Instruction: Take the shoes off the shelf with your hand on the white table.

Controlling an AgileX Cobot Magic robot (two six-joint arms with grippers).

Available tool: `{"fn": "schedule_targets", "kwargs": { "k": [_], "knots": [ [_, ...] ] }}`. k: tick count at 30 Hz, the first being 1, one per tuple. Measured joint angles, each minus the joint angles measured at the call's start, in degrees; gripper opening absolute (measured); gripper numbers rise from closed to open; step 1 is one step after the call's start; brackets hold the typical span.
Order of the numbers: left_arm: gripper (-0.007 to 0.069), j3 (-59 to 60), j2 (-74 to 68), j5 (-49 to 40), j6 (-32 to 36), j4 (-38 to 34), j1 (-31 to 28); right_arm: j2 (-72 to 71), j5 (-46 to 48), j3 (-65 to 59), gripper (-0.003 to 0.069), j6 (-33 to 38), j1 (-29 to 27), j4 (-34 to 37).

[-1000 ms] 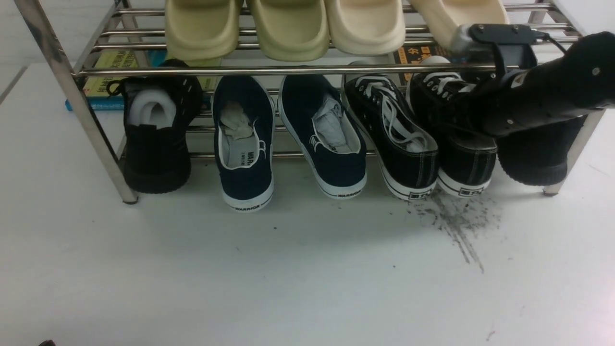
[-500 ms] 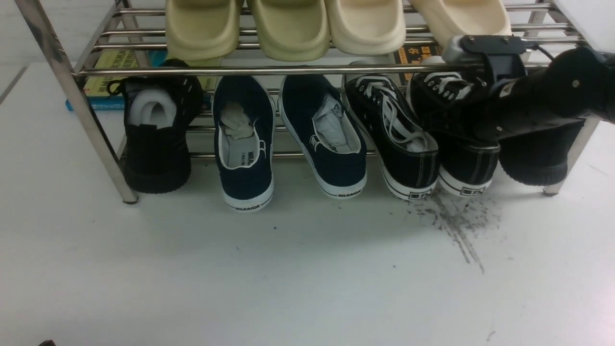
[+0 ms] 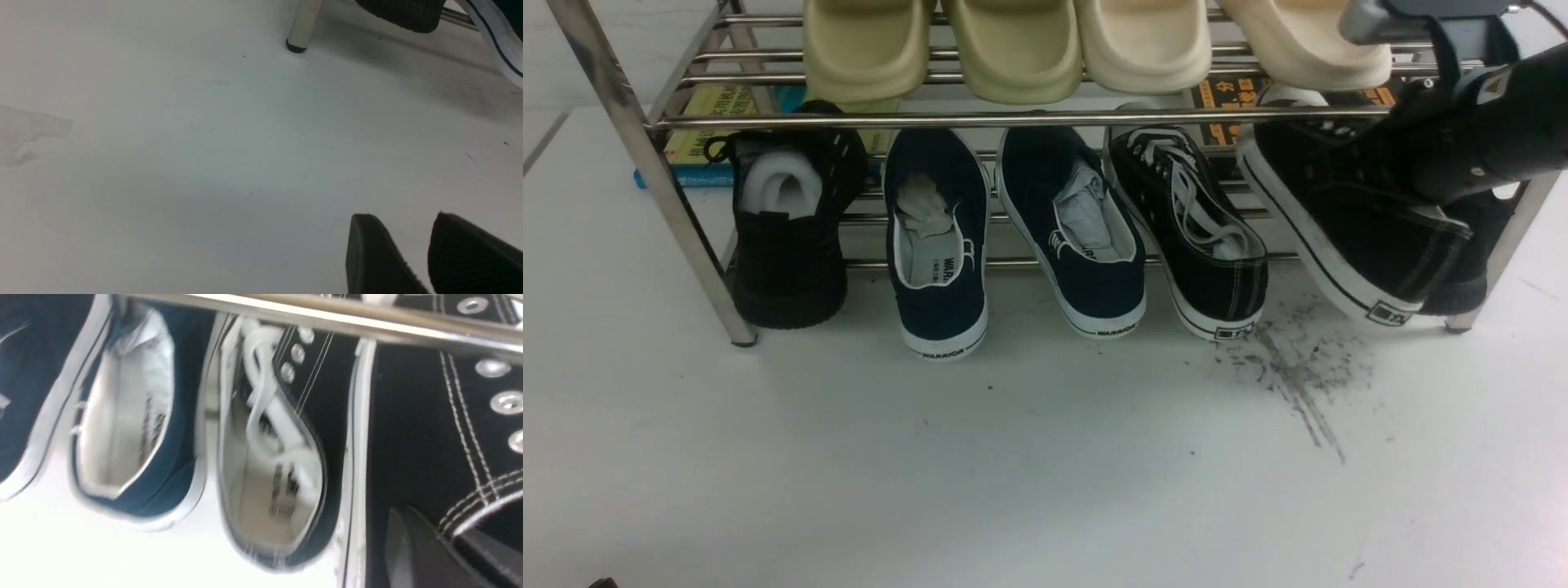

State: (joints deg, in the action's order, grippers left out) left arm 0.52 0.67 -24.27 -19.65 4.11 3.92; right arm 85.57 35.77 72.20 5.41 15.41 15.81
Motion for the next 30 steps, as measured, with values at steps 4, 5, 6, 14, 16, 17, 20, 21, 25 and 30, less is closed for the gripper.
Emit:
{"fn": "schedule_targets", "kwargs": {
  "k": [4,5,6,14,16,17,20,21,25,30],
  "knots": [
    [0.0242,0.00,0.00,0.00,0.00,0.00,0.00,-3.73,5.78,-0.12,0.0001,0.00,0.00,-0.06],
    [0.0242,0.00,0.00,0.00,0.00,0.00,0.00,-5.14,7.40,-0.12,0.0002,0.00,0.00,-0.29],
    [0.0242,0.00,0.00,0.00,0.00,0.00,0.00,-5.64,8.07,-0.12,0.0003,0.00,0.00,-0.29],
    [0.0242,0.00,0.00,0.00,0.00,0.00,0.00,-18.46,22.65,-0.29,0.0004,0.00,0.00,-0.89],
    [0.0242,0.00,0.00,0.00,0.00,0.00,0.00,-22.16,26.61,-0.24,0.0004,0.00,0.00,-0.81],
    [0.0242,0.00,0.00,0.00,0.00,0.00,0.00,-23.83,28.75,-0.23,0.0004,0.00,0.00,-0.76],
    [0.0242,0.00,0.00,0.00,0.00,0.00,0.00,-27.87,35.76,-0.23,0.0004,-0.20,0.00,1.31],
    [0.0242,0.00,0.00,0.00,0.00,0.00,0.00,-27.87,35.76,-0.23,0.0004,-0.20,0.00,1.54],
    [0.0242,0.00,0.00,0.05,0.00,0.00,0.00,-31.88,36.62,-3.06,0.0006,-1.55,0.60,7.92],
    [0.0242,0.00,0.00,0.05,0.00,0.00,0.00,-35.64,36.60,-11.59,0.0006,-2.35,3.34,13.46]
  ]
}}
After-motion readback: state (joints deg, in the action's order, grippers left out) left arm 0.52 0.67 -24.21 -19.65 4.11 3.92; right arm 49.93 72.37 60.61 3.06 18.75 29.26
